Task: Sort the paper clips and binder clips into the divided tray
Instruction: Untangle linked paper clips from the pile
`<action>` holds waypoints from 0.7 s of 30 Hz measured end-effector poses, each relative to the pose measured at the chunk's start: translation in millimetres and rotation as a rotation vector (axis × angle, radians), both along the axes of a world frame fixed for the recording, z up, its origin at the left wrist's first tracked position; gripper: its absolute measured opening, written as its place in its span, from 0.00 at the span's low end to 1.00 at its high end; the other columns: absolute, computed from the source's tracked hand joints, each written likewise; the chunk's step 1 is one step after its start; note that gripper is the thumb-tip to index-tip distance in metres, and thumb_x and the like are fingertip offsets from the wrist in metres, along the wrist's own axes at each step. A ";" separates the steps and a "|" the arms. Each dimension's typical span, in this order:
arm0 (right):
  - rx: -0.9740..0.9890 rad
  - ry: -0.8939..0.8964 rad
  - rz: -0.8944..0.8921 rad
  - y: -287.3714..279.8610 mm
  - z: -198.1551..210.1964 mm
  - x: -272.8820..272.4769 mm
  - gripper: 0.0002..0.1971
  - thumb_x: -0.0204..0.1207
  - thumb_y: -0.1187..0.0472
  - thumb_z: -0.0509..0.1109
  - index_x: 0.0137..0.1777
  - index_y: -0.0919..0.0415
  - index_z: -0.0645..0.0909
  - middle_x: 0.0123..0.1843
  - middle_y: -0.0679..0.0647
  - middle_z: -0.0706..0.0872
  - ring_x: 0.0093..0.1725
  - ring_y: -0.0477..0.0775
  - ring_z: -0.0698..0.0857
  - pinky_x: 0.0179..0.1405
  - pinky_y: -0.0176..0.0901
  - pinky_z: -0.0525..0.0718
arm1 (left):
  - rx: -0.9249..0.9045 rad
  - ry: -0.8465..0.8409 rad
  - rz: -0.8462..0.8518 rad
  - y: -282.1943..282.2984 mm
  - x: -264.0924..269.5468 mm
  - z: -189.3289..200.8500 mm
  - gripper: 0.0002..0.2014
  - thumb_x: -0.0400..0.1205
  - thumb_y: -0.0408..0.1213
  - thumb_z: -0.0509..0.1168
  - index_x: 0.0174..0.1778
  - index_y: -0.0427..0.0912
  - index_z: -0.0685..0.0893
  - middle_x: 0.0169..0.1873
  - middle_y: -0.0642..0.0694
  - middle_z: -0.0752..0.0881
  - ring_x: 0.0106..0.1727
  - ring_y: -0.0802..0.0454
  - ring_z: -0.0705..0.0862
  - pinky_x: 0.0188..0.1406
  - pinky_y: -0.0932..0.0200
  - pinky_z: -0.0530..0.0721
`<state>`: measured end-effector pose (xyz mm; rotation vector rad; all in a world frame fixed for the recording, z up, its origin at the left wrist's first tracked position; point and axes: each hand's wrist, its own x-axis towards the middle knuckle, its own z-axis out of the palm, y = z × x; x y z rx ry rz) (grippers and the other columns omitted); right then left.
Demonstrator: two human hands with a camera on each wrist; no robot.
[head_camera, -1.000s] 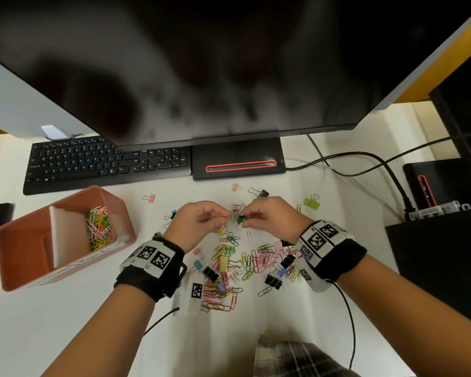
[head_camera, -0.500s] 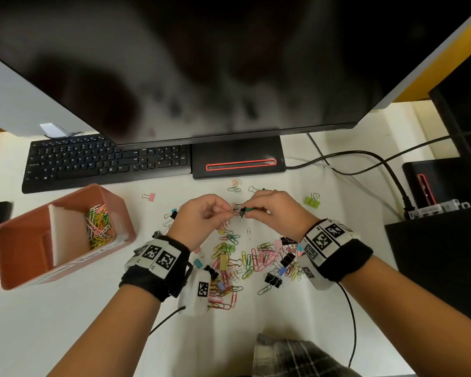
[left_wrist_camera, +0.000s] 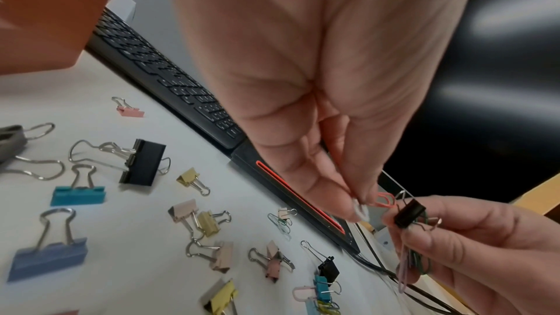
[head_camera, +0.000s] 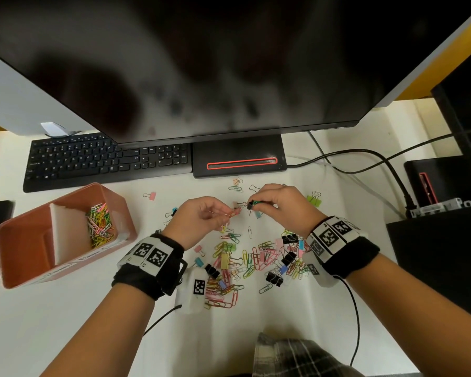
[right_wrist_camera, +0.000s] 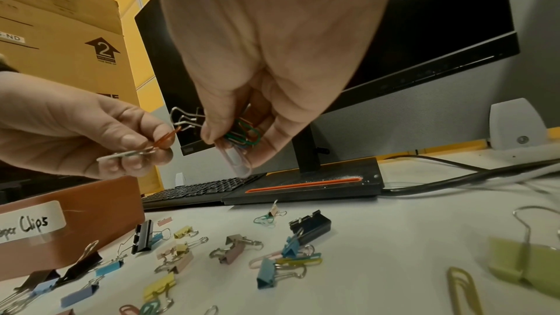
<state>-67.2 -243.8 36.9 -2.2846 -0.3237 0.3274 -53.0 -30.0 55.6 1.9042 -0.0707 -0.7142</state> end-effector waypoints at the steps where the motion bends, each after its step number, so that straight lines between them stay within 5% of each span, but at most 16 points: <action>1: 0.003 0.005 -0.002 0.0 0.1 -0.2 0.10 0.79 0.61 0.67 0.57 0.56 0.86 0.47 0.55 0.87 0.48 0.51 0.84 0.53 0.40 0.80 | 0.005 0.003 -0.002 0.3 0.3 -0.6 0.06 0.76 0.26 0.69 0.47 0.34 0.86 0.37 0.49 0.87 0.31 0.68 0.84 0.32 0.76 0.81; 6: 0.009 0.000 -0.024 -0.5 0.9 -1.3 0.10 0.79 0.61 0.66 0.57 0.57 0.86 0.49 0.54 0.87 0.49 0.51 0.84 0.56 0.43 0.81 | -0.006 0.022 -0.013 -0.1 -0.7 -2.1 0.05 0.76 0.30 0.70 0.45 0.41 0.87 0.38 0.50 0.88 0.34 0.66 0.84 0.33 0.73 0.82; 11: 0.002 -0.020 -0.025 0.3 -1.0 -3.8 0.10 0.79 0.61 0.67 0.56 0.57 0.87 0.48 0.55 0.87 0.48 0.52 0.84 0.55 0.46 0.82 | 0.016 0.000 0.038 -2.7 -1.1 -5.5 0.02 0.77 0.33 0.69 0.43 0.41 0.87 0.38 0.41 0.87 0.36 0.53 0.83 0.35 0.68 0.84; 21: -0.017 -0.036 -0.006 1.2 -3.1 -7.6 0.10 0.78 0.61 0.68 0.56 0.58 0.87 0.48 0.55 0.88 0.48 0.51 0.84 0.55 0.46 0.82 | -0.013 -0.027 0.135 -9.3 -3.5 -1.8 0.04 0.77 0.30 0.69 0.39 0.43 0.86 0.36 0.38 0.87 0.34 0.51 0.82 0.42 0.55 0.84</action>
